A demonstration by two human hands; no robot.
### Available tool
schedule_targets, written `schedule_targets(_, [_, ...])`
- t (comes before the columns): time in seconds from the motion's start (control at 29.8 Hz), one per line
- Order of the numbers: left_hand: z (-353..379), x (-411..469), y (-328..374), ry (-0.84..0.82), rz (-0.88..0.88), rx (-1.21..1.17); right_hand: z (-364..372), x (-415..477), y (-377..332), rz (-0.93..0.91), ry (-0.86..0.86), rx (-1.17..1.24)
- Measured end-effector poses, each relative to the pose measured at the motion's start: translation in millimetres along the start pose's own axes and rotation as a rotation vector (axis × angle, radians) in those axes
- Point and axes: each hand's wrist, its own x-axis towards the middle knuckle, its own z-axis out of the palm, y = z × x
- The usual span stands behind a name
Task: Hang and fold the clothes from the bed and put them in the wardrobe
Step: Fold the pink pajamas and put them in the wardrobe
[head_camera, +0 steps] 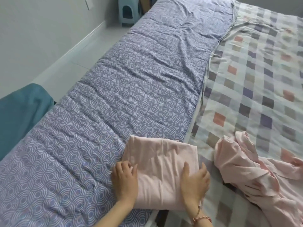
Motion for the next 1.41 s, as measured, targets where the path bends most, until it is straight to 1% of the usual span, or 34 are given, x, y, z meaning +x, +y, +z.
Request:
schedule_targets(0.03, [0.8, 4.2, 3.0, 0.012, -0.052, -0.086, -1.7, 7.5, 0.1, 0.099, -0.043, -0.002])
schedule_targets(0.07, [-1.2, 11.2, 7.7, 0.002, -0.128, -0.179, -3.3, 17.3, -0.3, 0.120, -0.099, 0.009])
schedule_targets(0.17, [-5.0, 40.8, 21.6, 0.024, -0.326, -0.326, -3.4, 49.2, -13.3, 0.099, -0.186, 0.179])
schedule_targets(0.24, [-3.5, 53.3, 30.8, 0.013, -0.384, -0.397, -4.8, 58.7, -24.2, 0.071, -0.198, 0.259])
schedule_targets(0.27, [-1.5, 56.8, 35.5, -0.004, -0.376, -0.390, -4.6, 59.2, -27.0, 0.018, -0.182, 0.272])
schedule_targets(0.34, [-3.0, 59.1, 38.8, -0.005, -0.359, -0.373, -5.4, 54.5, -32.7, -0.155, -0.137, 0.239])
schedule_targets(0.4, [-8.0, 63.0, 31.6, 0.104, -0.392, -0.388, -5.4, 53.7, -43.3, -0.330, -0.071, 0.221])
schedule_targets(0.47, [-9.0, 66.8, 16.8, 0.186, -0.444, -0.364, 0.2, 65.6, -53.8, -0.400, -0.004, 0.179])
schedule_targets(0.54, [-0.9, 80.4, 7.6, 0.121, -0.466, -0.399, 12.9, 85.0, -64.2, -0.330, -0.104, 0.135])
schedule_targets(0.57, [3.9, 89.5, 0.9, 0.083, -0.496, -0.414, 27.7, 92.7, -64.2, -0.268, -0.166, 0.149])
schedule_targets(0.64, [1.1, 83.0, -3.8, 0.082, -0.538, -0.462, 25.0, 82.7, -53.8, -0.203, -0.202, 0.145])
schedule_targets(0.67, [-4.0, 63.3, -7.5, 0.105, -0.516, -0.464, 18.7, 66.8, -37.3, -0.197, -0.183, 0.139])
schedule_targets(0.77, [-22.0, -41.6, -7.1, -0.017, -0.480, -0.369, -22.0, -13.8, 18.6, -0.180, -0.078, -0.031])
schedule_targets(0.81, [-17.4, -61.8, -7.6, -0.064, -0.466, -0.339, -24.0, -23.8, 29.1, -0.180, -0.078, -0.044])
schedule_targets(0.84, [-10.1, -70.1, -11.0, -0.074, -0.463, -0.308, -21.6, -24.4, 33.0, -0.195, -0.097, -0.066])
schedule_targets(0.87, [-13.8, -86.4, -11.4, -0.078, -0.497, -0.288, -32.6, -28.4, 44.1, -0.252, -0.099, -0.090])
schedule_targets(0.91, [-9.8, -78.8, -21.0, -0.032, -0.569, -0.261, -30.3, -10.7, 44.5, -0.281, -0.104, -0.101])
schedule_targets(0.97, [-12.8, -67.0, -44.3, 0.028, -0.755, -0.206, -32.7, 16.1, 43.5, -0.179, -0.139, -0.071])
schedule_targets(1.01, [-18.2, -65.2, -51.4, 0.020, -0.771, -0.222, -34.1, 20.6, 45.2, -0.149, -0.139, -0.093])
schedule_targets(1.07, [-21.4, -56.3, -39.4, -0.044, -0.639, -0.346, -32.3, 14.3, 38.5, -0.232, -0.175, -0.121])
schedule_targets(1.11, [-23.8, -51.2, -21.1, -0.083, -0.588, -0.392, -27.8, 8.2, 32.1, -0.272, -0.195, -0.129])
schedule_targets(1.18, [-17.7, -52.6, 10.3, -0.158, -0.530, -0.360, -21.4, -4.7, 24.1, -0.305, -0.208, -0.139])
schedule_targets(1.28, [3.6, -60.6, 19.6, -0.180, -0.518, -0.242, -20.4, -4.0, 27.3, -0.312, -0.227, -0.193])
schedule_targets(1.31, [6.7, -60.5, 16.1, -0.160, -0.515, -0.254, -21.2, 0.9, 29.4, -0.318, -0.215, -0.211])
schedule_targets(1.34, [6.5, -59.2, 13.6, -0.106, -0.513, -0.321, -21.5, 6.2, 31.9, -0.308, -0.203, -0.195])
schedule_targets(1.38, [4.5, -54.5, 12.6, -0.053, -0.562, -0.431, -24.3, 10.6, 29.3, -0.231, -0.227, -0.116])
schedule_targets(1.41, [3.6, -46.7, 11.3, -0.011, -0.680, -0.573, -25.1, 14.6, 25.5, -0.113, -0.298, 0.025])
